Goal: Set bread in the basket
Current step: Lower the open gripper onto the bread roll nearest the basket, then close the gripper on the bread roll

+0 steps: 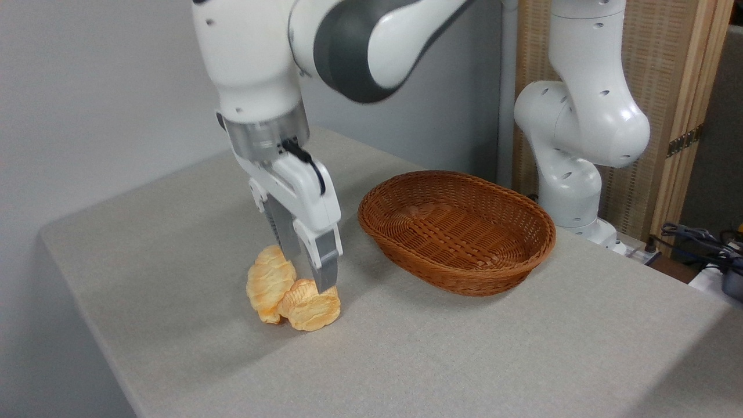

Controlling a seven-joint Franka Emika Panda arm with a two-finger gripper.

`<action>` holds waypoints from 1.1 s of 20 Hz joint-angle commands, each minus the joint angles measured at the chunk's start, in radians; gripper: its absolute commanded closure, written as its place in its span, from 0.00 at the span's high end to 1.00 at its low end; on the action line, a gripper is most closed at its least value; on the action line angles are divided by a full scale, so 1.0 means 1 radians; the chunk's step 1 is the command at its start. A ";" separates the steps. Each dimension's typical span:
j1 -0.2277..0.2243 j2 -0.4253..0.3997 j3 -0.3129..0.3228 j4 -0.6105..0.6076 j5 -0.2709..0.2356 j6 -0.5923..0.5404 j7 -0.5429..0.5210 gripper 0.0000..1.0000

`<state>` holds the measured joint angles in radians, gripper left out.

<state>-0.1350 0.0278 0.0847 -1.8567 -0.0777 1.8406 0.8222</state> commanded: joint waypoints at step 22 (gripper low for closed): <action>-0.031 0.066 -0.002 -0.095 -0.001 0.109 0.141 0.36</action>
<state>-0.1652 0.0922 0.0815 -1.9489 -0.0776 1.9262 0.9443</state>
